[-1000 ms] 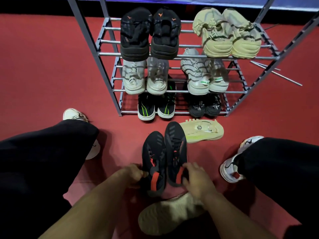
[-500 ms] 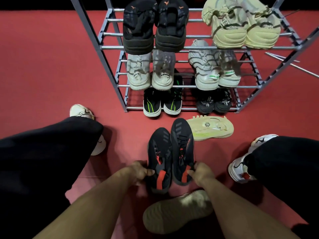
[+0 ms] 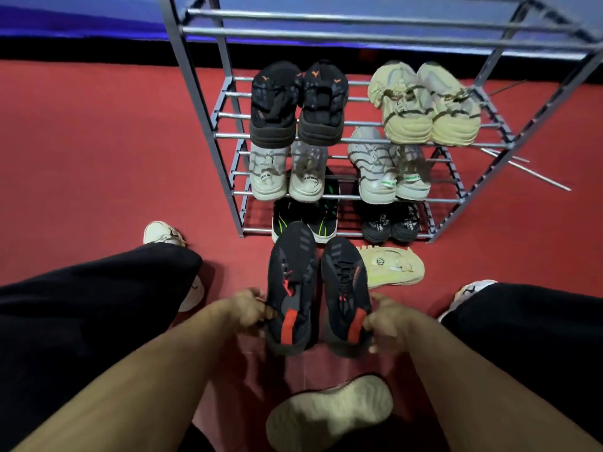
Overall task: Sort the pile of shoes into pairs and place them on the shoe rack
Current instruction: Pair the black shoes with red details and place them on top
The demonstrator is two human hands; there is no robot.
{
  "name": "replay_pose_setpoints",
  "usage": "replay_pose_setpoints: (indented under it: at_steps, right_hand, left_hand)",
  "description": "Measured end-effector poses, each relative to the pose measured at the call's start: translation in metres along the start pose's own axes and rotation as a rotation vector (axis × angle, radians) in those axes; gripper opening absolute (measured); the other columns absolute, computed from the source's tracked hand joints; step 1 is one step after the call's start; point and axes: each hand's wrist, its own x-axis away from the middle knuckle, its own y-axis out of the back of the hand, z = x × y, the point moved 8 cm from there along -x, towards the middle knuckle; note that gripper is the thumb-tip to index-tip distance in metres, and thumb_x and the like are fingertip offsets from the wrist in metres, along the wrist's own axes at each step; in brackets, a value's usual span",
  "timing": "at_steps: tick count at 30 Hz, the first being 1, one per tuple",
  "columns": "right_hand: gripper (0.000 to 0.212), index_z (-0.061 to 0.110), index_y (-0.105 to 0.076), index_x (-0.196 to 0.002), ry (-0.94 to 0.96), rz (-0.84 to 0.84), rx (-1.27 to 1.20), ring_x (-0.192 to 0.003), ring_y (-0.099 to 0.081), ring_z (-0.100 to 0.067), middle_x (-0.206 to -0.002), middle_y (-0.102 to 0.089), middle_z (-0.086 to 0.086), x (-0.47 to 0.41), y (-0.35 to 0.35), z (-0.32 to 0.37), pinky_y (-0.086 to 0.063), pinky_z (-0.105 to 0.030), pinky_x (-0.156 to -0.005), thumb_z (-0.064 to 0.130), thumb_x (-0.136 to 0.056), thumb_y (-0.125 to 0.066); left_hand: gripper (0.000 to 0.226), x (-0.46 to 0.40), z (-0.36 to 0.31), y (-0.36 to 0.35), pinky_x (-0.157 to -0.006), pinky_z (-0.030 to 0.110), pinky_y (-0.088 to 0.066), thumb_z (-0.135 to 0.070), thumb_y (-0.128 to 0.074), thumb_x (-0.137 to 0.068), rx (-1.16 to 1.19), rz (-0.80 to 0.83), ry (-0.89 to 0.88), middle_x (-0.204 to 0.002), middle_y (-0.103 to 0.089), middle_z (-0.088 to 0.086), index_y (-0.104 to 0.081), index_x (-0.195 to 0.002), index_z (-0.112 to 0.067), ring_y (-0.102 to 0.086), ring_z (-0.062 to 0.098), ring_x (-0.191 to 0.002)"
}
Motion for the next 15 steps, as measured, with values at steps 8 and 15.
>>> replay_pose_setpoints:
  at_steps: [8, 15]
  right_hand:
    - [0.066, 0.024, -0.031, -0.132, 0.147, -0.208, 0.203, -0.051, -0.057, -0.023, -0.085, -0.056, -0.011, 0.099, 0.051, 0.061, -0.050, -0.033, -0.034, -0.014, -0.081, -0.051]
    - [0.064, 0.026, -0.037, -0.128, 0.403, -0.270, 0.048, -0.078, -0.065, -0.024, -0.099, -0.063, -0.006, 0.181, 0.076, 0.107, -0.058, -0.048, -0.061, -0.008, -0.080, -0.062]
  left_hand:
    - [0.029, 0.087, -0.078, 0.032, -0.032, 0.020, -0.042, 0.014, -0.059, -0.080, -0.096, -0.003, -0.201, -0.065, -0.053, 0.009, -0.049, -0.085, -0.012, -0.050, 0.011, -0.030]
    - [0.021, 0.176, -0.146, 0.042, -0.048, 0.025, -0.052, 0.003, -0.062, -0.085, -0.038, -0.022, -0.450, -0.065, -0.059, -0.002, -0.054, -0.088, -0.017, -0.057, 0.013, -0.051]
